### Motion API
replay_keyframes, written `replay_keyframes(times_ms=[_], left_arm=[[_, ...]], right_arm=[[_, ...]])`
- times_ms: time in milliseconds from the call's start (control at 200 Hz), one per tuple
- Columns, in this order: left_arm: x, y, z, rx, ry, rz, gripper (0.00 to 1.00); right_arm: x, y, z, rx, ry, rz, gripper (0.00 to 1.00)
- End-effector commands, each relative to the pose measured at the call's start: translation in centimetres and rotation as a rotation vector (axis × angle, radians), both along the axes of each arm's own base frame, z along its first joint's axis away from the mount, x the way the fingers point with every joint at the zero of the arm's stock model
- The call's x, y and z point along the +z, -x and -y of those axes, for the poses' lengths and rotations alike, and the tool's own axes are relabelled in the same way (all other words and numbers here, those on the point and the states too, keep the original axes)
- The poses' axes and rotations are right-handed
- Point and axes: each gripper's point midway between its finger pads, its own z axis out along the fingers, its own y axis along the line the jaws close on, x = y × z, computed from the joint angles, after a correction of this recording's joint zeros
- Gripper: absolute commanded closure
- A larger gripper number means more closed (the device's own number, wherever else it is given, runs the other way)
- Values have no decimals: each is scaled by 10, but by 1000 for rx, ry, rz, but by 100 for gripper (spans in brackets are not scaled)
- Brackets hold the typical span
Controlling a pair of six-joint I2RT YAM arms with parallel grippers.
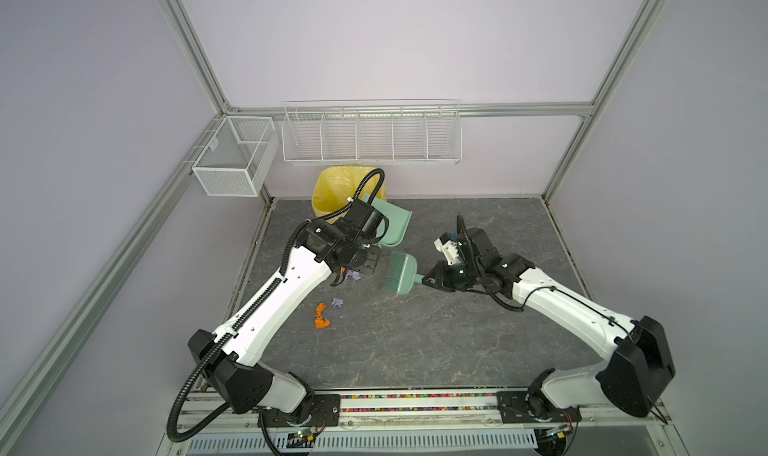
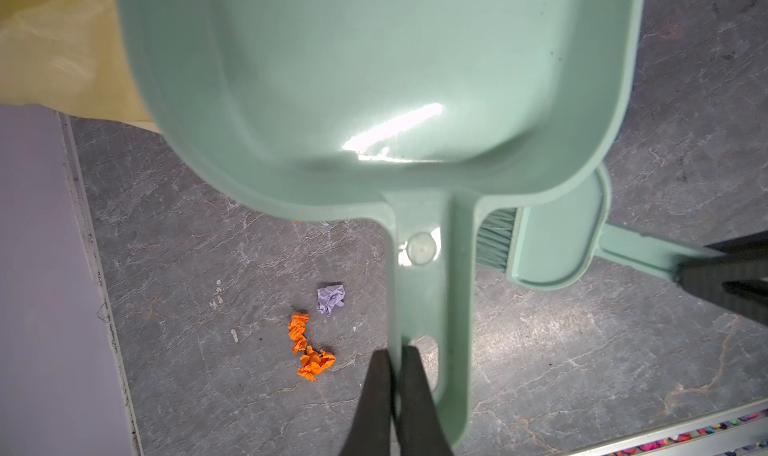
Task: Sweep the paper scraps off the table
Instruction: 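Lower the empty dustpan beside the scraps while the right gripper brings the brush over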
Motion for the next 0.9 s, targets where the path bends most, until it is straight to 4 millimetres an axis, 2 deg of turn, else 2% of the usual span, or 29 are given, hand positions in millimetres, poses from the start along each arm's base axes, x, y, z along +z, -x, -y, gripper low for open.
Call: replay_keyframes(times_ms=[0, 425, 665, 895], left_arm=[[8, -1, -11, 37, -21, 27, 100], [6, -8, -20, 56, -37, 34, 100], [-6, -10, -40, 95, -116, 21, 100], [-8, -9, -46, 108, -91, 20, 100]], right_arm=[[8, 2, -20, 17, -62, -5, 93], [7, 26, -89, 118, -152, -54, 93], [2, 38, -127, 153, -195, -102, 93], [-3, 43, -160, 180, -239, -149, 93]])
